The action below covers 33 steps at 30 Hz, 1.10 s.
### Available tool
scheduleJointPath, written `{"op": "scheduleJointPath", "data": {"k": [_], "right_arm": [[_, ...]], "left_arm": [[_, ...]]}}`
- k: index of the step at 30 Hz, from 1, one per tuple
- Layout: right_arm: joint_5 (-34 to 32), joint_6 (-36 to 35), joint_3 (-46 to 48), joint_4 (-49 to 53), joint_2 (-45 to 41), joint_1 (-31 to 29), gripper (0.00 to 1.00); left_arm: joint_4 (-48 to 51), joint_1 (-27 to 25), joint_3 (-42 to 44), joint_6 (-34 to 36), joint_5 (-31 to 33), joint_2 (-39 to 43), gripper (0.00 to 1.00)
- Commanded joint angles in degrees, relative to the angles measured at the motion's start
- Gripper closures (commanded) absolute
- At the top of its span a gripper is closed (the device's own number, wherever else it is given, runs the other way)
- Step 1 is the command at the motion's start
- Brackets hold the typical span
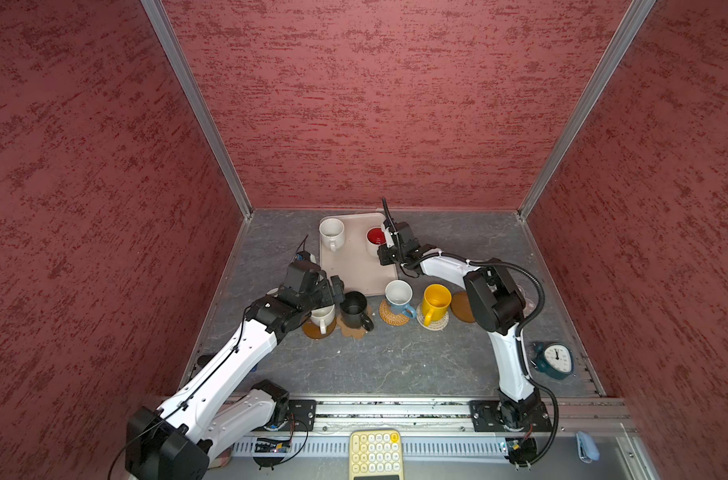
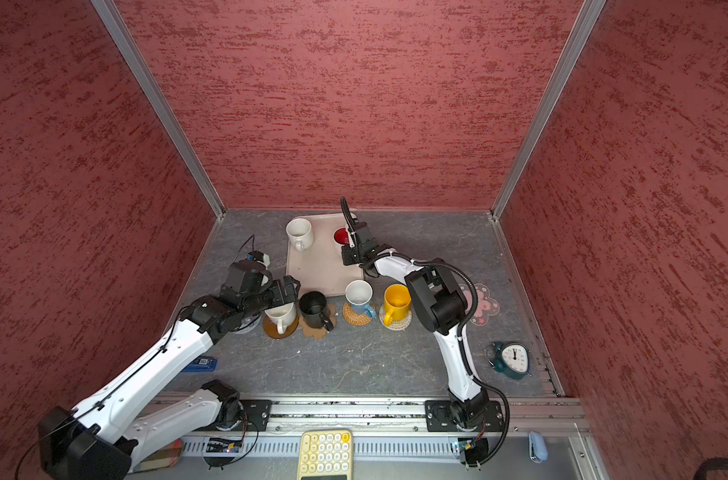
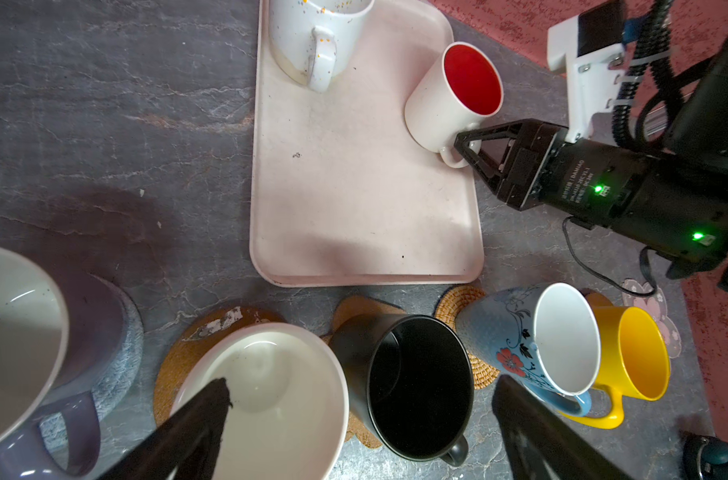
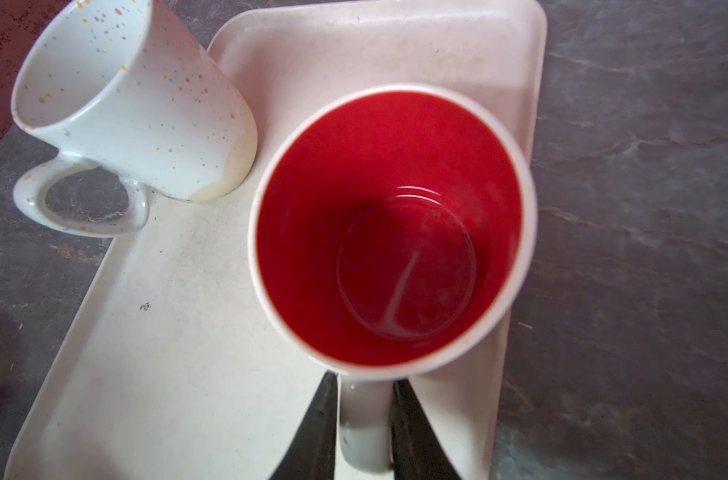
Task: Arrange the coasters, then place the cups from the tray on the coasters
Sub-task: 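Lower the right gripper over the red-lined mug's handle on the tray, then close the right gripper on the red-lined mug's handle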
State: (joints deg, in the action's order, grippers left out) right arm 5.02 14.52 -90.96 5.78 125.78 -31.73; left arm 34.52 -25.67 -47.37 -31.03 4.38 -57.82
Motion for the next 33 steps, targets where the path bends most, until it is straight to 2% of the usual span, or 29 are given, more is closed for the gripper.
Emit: {"op": "scheduleJointPath", "data": {"k": [1, 8, 13, 19, 23, 29, 33], "right_arm": [[2.2, -1.0, -0.5, -1.2, -1.2, 0.2, 0.72], [1.7, 0.0, -5.5, 4.4, 1.8, 0.3, 0.65], [-0.2, -1.4, -11.9, 11.4, 5.0, 0.3, 0.70], [-2.0, -2.2, -19.6, 19.3, 9.2, 0.3, 0.71], [-4.5, -0.2, -23.2, 21.9, 11.1, 0.3, 0.72], [-8.1, 2.6, -33.6, 30.9, 16.7, 0.4, 0.74], [-9.3, 2.4, -35.3, 32.2, 17.6, 0.3, 0.78]], "left_arm": [[-0.8, 0.0, -2.0, 1.0, 0.2, -0.6, 0.01], [-0.1, 0.1, -2.5, 1.0, 0.7, -0.8, 0.00], [-0.1, 0.2, -1.6, 1.0, 1.1, -0.3, 0.01], [-0.3, 0.7, -1.3, 1.7, 1.0, -0.4, 0.01], [-0.8, 1.4, -1.4, 2.1, 0.3, -1.0, 0.01], [-1.4, 1.8, -0.5, 2.0, -0.4, -1.0, 0.01], [-1.4, 2.4, -0.1, 2.0, -0.7, -0.7, 0.01]]}}
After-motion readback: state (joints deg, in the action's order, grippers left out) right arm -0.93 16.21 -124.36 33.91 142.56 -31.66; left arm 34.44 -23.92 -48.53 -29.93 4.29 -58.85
